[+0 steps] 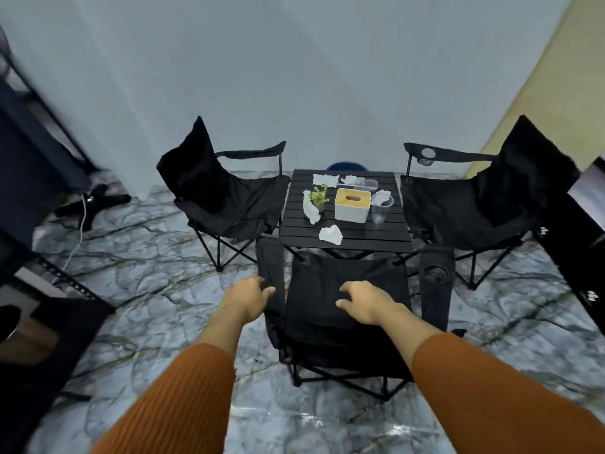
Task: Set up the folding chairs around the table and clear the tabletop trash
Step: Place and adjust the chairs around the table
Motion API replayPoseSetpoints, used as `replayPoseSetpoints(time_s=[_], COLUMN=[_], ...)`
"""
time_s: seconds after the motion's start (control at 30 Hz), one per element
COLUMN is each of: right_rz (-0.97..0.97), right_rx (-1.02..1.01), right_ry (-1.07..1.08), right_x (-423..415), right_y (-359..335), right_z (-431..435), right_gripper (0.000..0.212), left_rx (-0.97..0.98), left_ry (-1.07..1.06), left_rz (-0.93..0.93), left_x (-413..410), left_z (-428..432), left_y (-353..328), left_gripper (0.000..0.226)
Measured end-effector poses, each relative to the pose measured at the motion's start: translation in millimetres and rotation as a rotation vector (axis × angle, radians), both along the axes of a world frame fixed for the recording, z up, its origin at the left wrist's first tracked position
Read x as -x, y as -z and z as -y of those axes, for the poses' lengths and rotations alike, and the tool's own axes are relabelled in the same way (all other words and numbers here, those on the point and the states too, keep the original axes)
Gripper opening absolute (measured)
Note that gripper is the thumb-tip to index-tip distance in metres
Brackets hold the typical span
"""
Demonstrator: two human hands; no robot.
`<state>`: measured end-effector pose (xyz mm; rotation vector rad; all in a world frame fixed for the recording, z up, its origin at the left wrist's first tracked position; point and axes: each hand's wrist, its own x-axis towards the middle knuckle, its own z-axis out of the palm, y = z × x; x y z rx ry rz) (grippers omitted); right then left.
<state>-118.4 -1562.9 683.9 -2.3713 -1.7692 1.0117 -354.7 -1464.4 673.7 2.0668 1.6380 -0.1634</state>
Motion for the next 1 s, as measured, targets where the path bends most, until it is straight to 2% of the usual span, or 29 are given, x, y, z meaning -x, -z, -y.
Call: replayPoseSetpoints(time_s=[0.13, 0.37, 0.7, 1.0], right_rz=[0.011, 0.007, 0.098, 0.227], right_rx=[-0.046, -0.084, -0.205, -0.189], right_ry=[-0.069, -0.173, -0.216, -0.308], right_x=[43.1, 141.0, 274.1, 343.2], right_y=[-19.7, -23.8, -24.4, -9.1], right_z=[-10.7, -49.2, -121.8, -220.9], right_gripper=[0.05, 0.051, 0.039, 0.065], left_rx=[-0.007, 0.025, -0.03, -0.034], left_ry=[-0.083, -0.242, -0.262, -0.242], left_rz=[-0.068, -0.057, -0.118, -0.166], left_x=[59.4, 175.4, 302.8, 364.0], left_z=[11.5, 6.9, -50.2, -128.7], left_y=[-16.8, -26.5, -39.8, -28.9], left_gripper=[0.059, 0.061, 0.059, 0.051])
